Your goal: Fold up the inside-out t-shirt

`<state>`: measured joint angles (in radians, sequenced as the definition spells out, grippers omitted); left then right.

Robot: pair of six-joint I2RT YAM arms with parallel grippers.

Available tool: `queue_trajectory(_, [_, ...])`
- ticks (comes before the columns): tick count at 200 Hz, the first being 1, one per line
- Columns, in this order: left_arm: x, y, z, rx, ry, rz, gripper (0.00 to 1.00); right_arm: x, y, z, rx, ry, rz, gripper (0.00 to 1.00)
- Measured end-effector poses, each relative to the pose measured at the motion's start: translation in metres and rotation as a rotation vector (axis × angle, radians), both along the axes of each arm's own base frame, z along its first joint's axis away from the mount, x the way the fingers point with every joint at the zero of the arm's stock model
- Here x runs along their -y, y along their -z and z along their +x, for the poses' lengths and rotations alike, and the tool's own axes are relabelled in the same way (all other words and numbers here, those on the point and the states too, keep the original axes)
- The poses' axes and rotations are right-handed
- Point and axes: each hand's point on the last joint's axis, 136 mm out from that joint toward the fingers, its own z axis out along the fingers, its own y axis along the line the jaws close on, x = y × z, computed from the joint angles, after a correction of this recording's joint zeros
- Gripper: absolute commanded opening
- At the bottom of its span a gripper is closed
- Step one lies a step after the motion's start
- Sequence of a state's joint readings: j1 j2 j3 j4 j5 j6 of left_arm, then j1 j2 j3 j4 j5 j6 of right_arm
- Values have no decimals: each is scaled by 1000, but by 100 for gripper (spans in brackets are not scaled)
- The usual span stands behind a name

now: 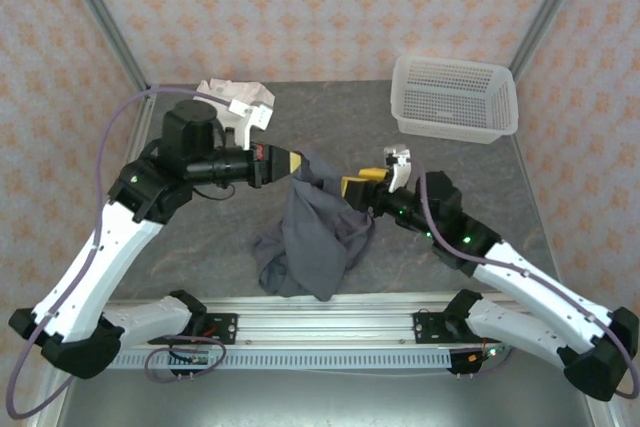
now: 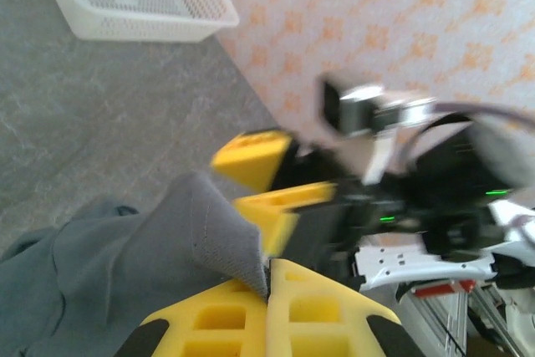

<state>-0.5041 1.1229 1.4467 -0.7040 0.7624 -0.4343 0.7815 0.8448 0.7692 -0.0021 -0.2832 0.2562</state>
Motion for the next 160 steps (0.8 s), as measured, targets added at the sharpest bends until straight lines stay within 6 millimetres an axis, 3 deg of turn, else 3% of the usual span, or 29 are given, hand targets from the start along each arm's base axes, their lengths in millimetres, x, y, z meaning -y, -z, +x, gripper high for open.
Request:
queue_trajectory(20, [5,19,3,-45,26,31,0,-9,-36,-17,111,-52,-9,75])
queue_trajectory(39, [5,23,1,-55,35,37,0,-18,-41,-16,179,-65,-82,80])
queue_trajectory(58, [6,21,-1,-47,47,33,0,-30,-31,-5,227,-66,-183,82])
queue_trajectory(86, [6,20,-3,-45,55,30,0,-50,13,18,242,-67,-368,86])
queue_trajectory(92, [6,20,-3,-46,55,30,0,-53,20,21,247,-69,-397,96])
queue_trajectory(104, [6,21,-3,-47,55,31,0,-61,28,26,266,-73,-443,99])
queue_trajectory(160, [4,27,0,-52,36,48,0,-84,12,47,446,40,-578,98])
